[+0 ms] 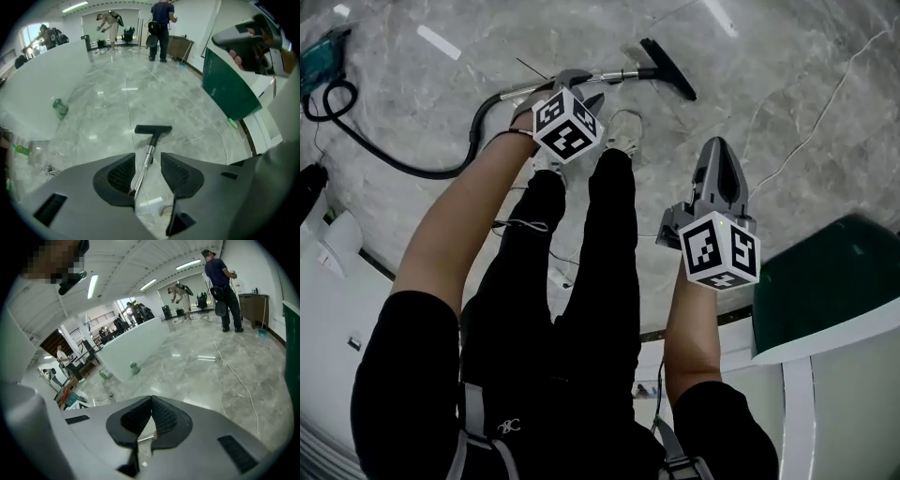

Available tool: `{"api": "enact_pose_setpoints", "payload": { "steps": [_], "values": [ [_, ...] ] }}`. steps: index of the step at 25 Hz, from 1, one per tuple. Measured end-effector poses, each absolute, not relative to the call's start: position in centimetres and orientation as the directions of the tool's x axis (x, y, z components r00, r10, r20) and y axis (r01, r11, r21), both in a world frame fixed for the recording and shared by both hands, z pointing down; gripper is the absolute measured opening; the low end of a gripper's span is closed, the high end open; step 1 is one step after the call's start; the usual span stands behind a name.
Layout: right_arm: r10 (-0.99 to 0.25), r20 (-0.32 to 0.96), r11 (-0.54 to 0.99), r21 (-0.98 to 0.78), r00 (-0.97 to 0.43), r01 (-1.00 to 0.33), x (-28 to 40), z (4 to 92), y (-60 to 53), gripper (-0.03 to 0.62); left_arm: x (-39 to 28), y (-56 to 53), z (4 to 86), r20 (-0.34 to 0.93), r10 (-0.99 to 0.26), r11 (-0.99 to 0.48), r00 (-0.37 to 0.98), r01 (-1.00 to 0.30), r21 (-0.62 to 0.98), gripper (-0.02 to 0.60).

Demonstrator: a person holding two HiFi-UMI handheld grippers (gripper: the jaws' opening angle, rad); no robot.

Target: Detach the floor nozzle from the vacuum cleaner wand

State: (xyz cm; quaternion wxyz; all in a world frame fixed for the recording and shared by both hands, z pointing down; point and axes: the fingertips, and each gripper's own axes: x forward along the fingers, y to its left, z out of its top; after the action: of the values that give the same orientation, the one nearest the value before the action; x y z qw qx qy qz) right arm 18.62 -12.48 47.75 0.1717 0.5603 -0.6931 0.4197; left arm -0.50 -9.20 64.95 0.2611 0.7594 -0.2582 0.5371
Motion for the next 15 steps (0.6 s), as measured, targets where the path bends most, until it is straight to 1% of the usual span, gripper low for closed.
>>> {"api": "enact_pose_setpoints", "payload": {
  "steps": [4,10,12,15],
  "values": [
    [-0.587,0.732,0.022,-0.412,-0.346,-0.911,19.0,55.0,-12.3,0.014,-1.8,-7.0,74.6,0.973,-0.066,-0.741,0.222,-0.664,0.101,0.17],
    [-0.606,0.694,0.036,-0.464,-0.389,-0.885,18.5,63.2,-12.9,0.014,-3.5,-5.1,87.1,0.991,-0.018,-0.777,0.129,-0.626,0.067,0.176],
    [-0.602,0.696,0.034,-0.469,-0.392,-0.883,18.6,65.9,-12.9,0.014,-3.8,-4.4,90.8,0.995,0.013,-0.797,0.094,-0.601,0.068,0.176],
    [-0.575,0.713,0.032,-0.472,-0.402,-0.881,18.5,69.1,-12.8,0.014,-4.2,-3.0,94.9,0.997,0.055,-0.846,0.048,-0.528,0.072,0.176]
  ]
}}
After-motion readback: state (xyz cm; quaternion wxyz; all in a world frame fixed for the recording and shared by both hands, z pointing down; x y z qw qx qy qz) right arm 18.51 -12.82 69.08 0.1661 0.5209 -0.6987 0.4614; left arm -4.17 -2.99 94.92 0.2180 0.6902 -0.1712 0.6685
